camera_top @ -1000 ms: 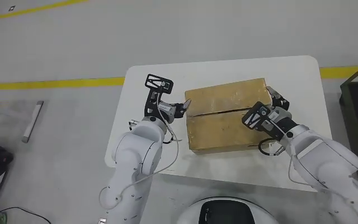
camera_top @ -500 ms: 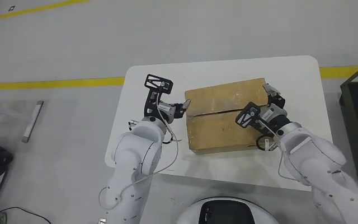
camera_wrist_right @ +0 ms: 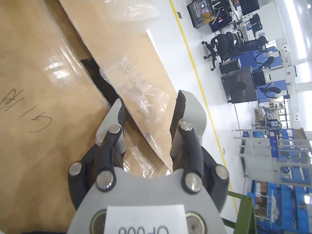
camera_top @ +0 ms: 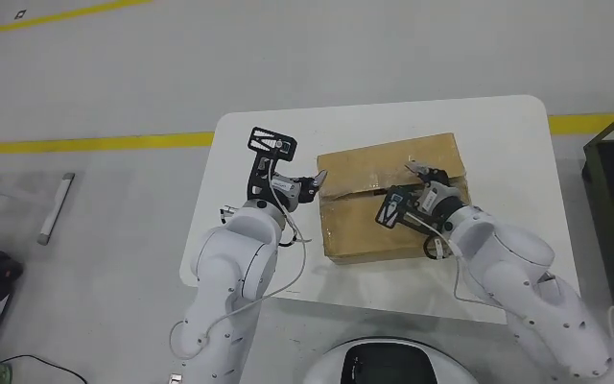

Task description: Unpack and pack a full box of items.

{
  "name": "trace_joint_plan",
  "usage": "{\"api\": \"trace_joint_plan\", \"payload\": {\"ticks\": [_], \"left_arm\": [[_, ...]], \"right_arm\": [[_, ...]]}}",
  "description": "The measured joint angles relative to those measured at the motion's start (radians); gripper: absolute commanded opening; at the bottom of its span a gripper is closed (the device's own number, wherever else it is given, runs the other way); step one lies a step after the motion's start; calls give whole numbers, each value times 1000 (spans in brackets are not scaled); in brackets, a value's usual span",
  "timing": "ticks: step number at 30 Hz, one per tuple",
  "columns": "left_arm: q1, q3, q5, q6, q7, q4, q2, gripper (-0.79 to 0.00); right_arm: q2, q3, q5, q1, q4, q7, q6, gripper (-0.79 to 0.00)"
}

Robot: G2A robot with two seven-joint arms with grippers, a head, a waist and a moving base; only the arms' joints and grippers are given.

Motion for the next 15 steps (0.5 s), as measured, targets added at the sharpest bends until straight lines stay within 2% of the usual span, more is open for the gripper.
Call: {"api": "trace_joint_plan", "payload": {"ticks": [1, 2, 3, 5, 15], "left_arm": [[0, 0, 0, 0, 0, 0, 0, 0], [0, 0, 0, 0, 0, 0, 0, 0], [0, 0, 0, 0, 0, 0, 0, 0], [0, 0, 0, 0, 0, 0, 0, 0], [0, 0, 0, 0, 0, 0, 0, 0]], "right_arm": [[0, 0, -2, 2, 1, 2, -2, -502], [-1, -1, -5, 3, 3, 4, -3, -579], [-2, -2, -7, 5, 4, 6, -4, -622], [-3, -3, -13, 8, 3, 11, -7, -785], [-3, 17, -27, -22, -44, 38, -33, -785]]}}
